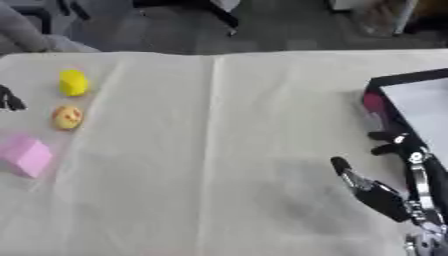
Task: Pick up the objects with one hand, pass them to the other hand, and then place them into the box on the other side of the table.
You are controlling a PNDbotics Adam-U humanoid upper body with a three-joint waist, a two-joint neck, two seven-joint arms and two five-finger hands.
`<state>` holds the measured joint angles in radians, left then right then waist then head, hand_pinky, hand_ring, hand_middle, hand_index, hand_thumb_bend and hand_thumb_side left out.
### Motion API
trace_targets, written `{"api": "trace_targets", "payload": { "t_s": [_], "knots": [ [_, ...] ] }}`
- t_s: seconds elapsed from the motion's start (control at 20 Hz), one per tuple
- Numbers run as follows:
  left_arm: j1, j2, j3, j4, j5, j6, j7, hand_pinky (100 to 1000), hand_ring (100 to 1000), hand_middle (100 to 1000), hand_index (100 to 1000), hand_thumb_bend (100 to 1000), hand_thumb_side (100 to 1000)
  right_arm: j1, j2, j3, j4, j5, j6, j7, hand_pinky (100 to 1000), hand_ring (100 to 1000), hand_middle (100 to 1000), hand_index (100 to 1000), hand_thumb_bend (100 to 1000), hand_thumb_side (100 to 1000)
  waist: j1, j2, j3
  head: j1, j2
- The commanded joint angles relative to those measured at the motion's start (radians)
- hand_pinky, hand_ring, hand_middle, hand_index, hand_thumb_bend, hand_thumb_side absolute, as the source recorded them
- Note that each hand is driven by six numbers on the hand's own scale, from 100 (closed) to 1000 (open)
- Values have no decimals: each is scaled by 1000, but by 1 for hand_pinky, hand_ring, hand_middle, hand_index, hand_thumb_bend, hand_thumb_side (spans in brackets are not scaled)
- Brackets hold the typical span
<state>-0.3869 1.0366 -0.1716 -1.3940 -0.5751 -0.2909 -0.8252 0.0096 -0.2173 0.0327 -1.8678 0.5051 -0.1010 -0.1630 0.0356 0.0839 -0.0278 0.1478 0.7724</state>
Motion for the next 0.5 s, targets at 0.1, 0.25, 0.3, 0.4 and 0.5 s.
{"api": "trace_targets", "payload": {
  "t_s": [0.1, 0.25, 0.3, 0.4, 0.5],
  "knots": [
    [-24, 21, -5, 47, -45, -52, -61, 900, 811, 786, 913, 632, 237, -6, -15, -3, -14, 3, -2, 1, 900, 607, 677, 709, 560, 439, 16, -14, -2, 34, -2],
    [-24, 19, -12, 76, -63, -64, -78, 897, 812, 786, 912, 640, 236, -7, -14, -3, -12, 4, -3, 2, 900, 606, 677, 709, 559, 439, 18, -12, -3, 39, -2],
    [-23, 20, -15, 84, -67, -68, -80, 897, 813, 787, 914, 645, 235, -8, -14, -4, -12, 4, -3, 1, 900, 606, 677, 709, 559, 439, 18, -12, -3, 38, -2],
    [-19, 19, -23, 102, -75, -76, -81, 897, 813, 789, 915, 647, 232, -8, -15, -4, -12, 5, -3, 1, 900, 606, 677, 709, 559, 439, 19, -11, -4, 35, -2],
    [-20, 15, -29, 117, -86, -81, -82, 896, 813, 792, 918, 653, 231, -9, -15, -4, -11, 5, -3, 1, 900, 606, 677, 709, 559, 440, 20, -10, -4, 31, -2]
  ]
}}
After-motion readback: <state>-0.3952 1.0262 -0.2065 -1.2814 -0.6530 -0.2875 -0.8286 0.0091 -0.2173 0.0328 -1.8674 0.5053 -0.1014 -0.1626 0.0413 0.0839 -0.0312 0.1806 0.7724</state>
